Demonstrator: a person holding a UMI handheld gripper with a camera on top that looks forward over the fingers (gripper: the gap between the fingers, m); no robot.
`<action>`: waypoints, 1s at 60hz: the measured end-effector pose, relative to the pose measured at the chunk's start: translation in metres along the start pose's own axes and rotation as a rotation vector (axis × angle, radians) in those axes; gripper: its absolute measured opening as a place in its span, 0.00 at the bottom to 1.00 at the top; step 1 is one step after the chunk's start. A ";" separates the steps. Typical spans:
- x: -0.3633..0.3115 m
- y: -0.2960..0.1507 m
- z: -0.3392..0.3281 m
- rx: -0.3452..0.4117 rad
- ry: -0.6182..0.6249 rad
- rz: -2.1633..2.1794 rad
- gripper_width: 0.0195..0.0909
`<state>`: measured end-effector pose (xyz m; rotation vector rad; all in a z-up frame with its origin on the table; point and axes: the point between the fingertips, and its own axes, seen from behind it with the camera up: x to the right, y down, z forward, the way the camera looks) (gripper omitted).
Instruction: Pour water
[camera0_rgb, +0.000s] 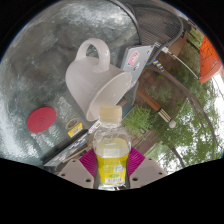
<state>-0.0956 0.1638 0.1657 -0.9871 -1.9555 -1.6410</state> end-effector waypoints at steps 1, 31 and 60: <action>0.000 0.000 -0.006 0.003 0.001 0.012 0.22; -0.045 0.005 -0.012 0.197 -0.098 2.177 0.23; -0.112 -0.045 -0.005 0.375 -0.202 2.258 0.29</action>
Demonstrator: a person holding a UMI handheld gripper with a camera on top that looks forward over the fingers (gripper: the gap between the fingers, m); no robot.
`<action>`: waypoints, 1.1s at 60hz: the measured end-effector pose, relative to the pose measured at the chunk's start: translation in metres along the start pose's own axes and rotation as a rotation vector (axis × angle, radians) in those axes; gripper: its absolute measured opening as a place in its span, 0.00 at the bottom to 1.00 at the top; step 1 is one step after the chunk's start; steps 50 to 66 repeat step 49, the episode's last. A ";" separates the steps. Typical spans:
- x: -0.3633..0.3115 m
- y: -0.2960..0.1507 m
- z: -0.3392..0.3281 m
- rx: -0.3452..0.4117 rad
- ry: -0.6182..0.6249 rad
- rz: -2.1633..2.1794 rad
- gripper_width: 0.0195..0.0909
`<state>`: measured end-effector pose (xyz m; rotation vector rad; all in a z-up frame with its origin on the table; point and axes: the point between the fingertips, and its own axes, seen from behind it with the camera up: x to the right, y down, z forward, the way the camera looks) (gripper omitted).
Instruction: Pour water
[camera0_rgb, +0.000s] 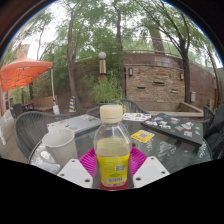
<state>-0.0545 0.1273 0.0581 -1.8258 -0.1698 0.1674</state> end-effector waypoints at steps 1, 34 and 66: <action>0.000 0.001 -0.001 -0.005 0.001 0.000 0.31; -0.026 -0.044 -0.147 -0.176 0.206 0.090 0.89; -0.089 -0.086 -0.275 -0.227 0.291 0.117 0.90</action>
